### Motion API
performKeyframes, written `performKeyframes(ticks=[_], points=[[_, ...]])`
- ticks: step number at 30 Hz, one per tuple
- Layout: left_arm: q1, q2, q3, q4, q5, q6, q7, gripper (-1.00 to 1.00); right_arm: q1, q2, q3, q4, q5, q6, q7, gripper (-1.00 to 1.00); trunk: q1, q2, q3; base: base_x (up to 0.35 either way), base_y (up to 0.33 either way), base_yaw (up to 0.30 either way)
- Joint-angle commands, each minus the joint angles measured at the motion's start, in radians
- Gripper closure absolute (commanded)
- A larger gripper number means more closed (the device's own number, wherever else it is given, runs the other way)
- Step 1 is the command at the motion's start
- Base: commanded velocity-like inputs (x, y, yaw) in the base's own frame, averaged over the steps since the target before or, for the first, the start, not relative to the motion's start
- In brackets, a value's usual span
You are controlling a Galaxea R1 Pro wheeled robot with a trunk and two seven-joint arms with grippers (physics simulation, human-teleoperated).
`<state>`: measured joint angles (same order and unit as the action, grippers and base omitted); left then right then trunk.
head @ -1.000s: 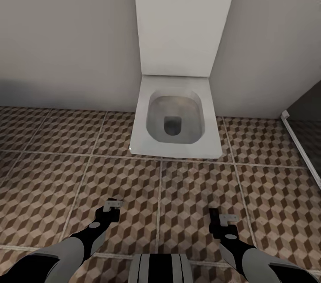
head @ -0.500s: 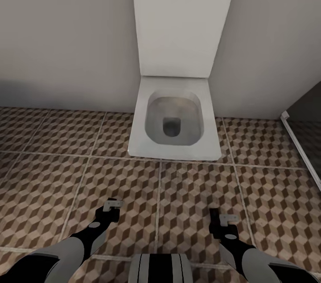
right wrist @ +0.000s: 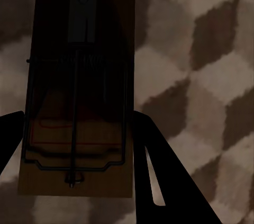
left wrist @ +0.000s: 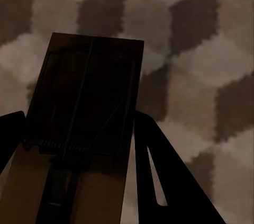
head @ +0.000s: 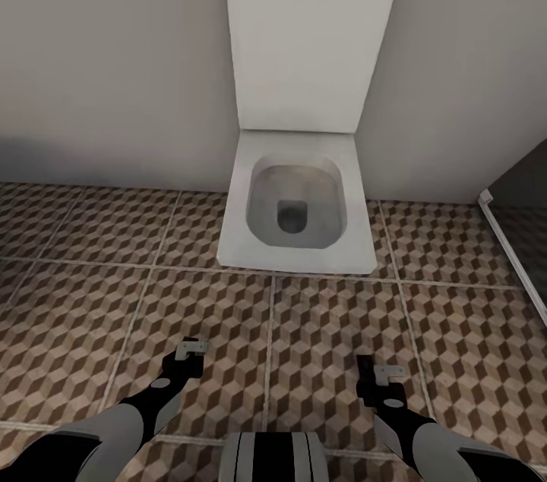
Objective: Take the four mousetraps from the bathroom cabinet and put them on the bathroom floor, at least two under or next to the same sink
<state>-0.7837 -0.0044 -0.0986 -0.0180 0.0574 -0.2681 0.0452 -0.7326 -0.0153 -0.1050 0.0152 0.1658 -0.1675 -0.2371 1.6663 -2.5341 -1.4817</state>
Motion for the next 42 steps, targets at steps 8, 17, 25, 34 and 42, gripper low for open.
performKeyframes(ticks=[8,17,25,34,42], points=[[-0.001,0.0,-0.009,0.001,0.003,0.0,0.006,1.0,-0.001,0.0,-0.008,0.002,0.008,-0.004,-0.002,1.0,0.0,0.0,-0.001,0.057,0.0,0.0],[-0.001,0.0,-0.007,0.0,0.003,0.007,0.005,1.0,-0.001,0.001,-0.008,0.002,0.008,-0.004,-0.002,1.0,0.0,0.0,-0.001,0.298,0.0,0.0],[-0.001,0.0,-0.007,0.0,0.004,0.006,0.005,1.0,-0.001,0.001,-0.008,0.002,0.008,-0.004,-0.002,1.0,0.0,0.0,-0.001,0.323,0.0,0.0],[-0.001,0.001,-0.007,0.0,0.004,0.003,0.005,1.0,-0.001,0.001,-0.008,0.002,0.008,-0.004,-0.002,1.0,0.0,0.0,-0.001,0.323,0.0,0.0],[-0.001,0.0,-0.007,0.0,0.004,-0.002,0.007,1.0,-0.001,0.001,-0.008,0.002,0.008,-0.004,-0.002,1.0,0.0,0.0,-0.001,0.144,0.0,0.0]])
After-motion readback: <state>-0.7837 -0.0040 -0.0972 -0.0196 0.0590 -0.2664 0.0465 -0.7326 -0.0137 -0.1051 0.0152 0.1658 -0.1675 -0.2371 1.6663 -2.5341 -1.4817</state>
